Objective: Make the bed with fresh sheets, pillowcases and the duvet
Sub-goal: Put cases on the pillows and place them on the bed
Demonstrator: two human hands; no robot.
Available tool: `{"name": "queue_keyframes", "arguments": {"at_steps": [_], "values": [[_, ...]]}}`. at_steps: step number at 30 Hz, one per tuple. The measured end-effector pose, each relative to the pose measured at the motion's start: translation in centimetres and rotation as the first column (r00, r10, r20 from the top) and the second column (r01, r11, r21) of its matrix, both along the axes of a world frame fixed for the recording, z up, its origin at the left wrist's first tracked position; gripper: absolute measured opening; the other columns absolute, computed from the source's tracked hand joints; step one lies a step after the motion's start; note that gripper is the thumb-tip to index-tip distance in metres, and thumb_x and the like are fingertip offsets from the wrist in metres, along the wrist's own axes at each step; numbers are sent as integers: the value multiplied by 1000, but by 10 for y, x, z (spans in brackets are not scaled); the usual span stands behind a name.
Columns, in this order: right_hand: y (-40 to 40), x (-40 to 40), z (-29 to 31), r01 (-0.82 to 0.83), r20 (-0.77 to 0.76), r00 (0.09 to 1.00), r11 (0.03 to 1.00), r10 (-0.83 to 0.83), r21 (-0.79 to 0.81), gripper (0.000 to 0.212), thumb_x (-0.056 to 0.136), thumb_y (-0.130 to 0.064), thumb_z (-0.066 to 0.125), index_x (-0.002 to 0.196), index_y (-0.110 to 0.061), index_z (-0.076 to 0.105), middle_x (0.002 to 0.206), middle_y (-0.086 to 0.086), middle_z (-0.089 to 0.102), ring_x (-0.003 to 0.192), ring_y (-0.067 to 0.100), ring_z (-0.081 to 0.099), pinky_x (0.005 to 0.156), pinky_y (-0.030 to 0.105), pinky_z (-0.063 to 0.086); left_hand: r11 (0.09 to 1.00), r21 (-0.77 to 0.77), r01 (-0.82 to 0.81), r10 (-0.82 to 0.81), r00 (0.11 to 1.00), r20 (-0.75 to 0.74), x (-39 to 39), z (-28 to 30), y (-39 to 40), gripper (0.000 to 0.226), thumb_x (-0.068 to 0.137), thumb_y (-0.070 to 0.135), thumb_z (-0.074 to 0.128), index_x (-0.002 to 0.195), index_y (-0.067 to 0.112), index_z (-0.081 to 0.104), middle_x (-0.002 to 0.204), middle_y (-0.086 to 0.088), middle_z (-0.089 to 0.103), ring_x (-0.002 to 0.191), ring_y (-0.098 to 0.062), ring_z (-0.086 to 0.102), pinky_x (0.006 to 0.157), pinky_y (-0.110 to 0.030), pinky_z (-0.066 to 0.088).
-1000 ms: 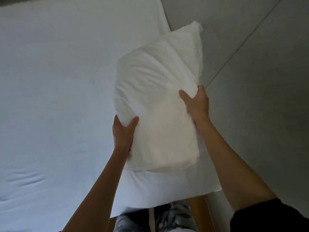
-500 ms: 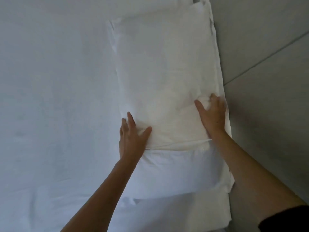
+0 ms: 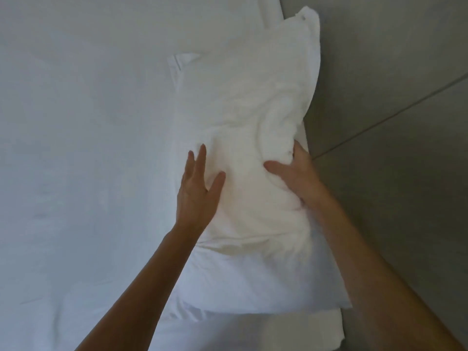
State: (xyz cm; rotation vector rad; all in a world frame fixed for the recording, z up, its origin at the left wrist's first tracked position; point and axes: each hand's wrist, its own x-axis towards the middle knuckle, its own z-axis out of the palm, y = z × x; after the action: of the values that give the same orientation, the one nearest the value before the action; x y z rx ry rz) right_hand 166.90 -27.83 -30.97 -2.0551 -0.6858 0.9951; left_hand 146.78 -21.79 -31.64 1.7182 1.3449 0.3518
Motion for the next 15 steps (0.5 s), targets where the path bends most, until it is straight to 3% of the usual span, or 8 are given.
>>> {"name": "queue_keyframes", "arguments": {"at_steps": [4, 6, 9, 11, 13, 15], "values": [[35, -72, 64, -361, -34, 931, 932, 363, 43, 102, 70, -37, 78, 152, -31, 16, 137, -9, 52, 121, 9, 52, 102, 30, 43, 998, 9, -59, 55, 976, 209, -27, 66, 49, 58, 94, 44, 54, 147, 38, 31, 155, 11, 29, 141, -7, 30, 114, -38, 32], [57, -121, 85, -540, 17, 842, 842, 539, 4, 100, 78, -38, 73, 153, -25, 8, 131, -4, 54, 116, 12, 54, 99, 30, 44, 995, 35, -92, 82, 970, 227, -51, 94, 72, 57, 94, 41, 55, 146, 37, 32, 152, 16, 33, 138, -3, 33, 111, -29, 32], [85, -198, 91, -717, 194, 688, 696, 700, 33, 74, 85, -39, 65, 145, -12, 30, 122, 6, 56, 107, 21, 55, 89, 34, 46, 992, 49, -113, 106, 986, 126, -97, 111, 103, 56, 93, 44, 56, 145, 37, 36, 150, 15, 37, 136, -3, 35, 113, -30, 29], [95, -247, 85, -769, 290, 628, 633, 722, 91, 47, 87, -36, 63, 125, -10, 51, 120, 8, 56, 108, 25, 51, 88, 35, 43, 994, 38, -103, 104, 994, -32, -131, 102, 123, 63, 91, 49, 57, 147, 32, 34, 152, 7, 35, 139, -10, 33, 116, -37, 27], [97, -284, 75, -742, 349, 667, 631, 658, 227, 29, 87, -29, 62, 107, -8, 61, 114, 9, 58, 108, 26, 49, 90, 38, 43, 991, 32, -127, 131, 975, -178, -168, 82, 142, 75, 85, 58, 57, 148, 24, 33, 150, -2, 38, 137, -20, 37, 114, -42, 29], [97, -301, 56, -663, 364, 745, 682, 559, 309, 29, 88, -28, 57, 109, -9, 64, 116, 8, 60, 111, 25, 49, 93, 36, 44, 979, -7, -202, 194, 947, -257, -204, 55, 157, 87, 77, 65, 58, 146, 20, 31, 144, -7, 45, 129, -28, 46, 107, -46, 36]]}}
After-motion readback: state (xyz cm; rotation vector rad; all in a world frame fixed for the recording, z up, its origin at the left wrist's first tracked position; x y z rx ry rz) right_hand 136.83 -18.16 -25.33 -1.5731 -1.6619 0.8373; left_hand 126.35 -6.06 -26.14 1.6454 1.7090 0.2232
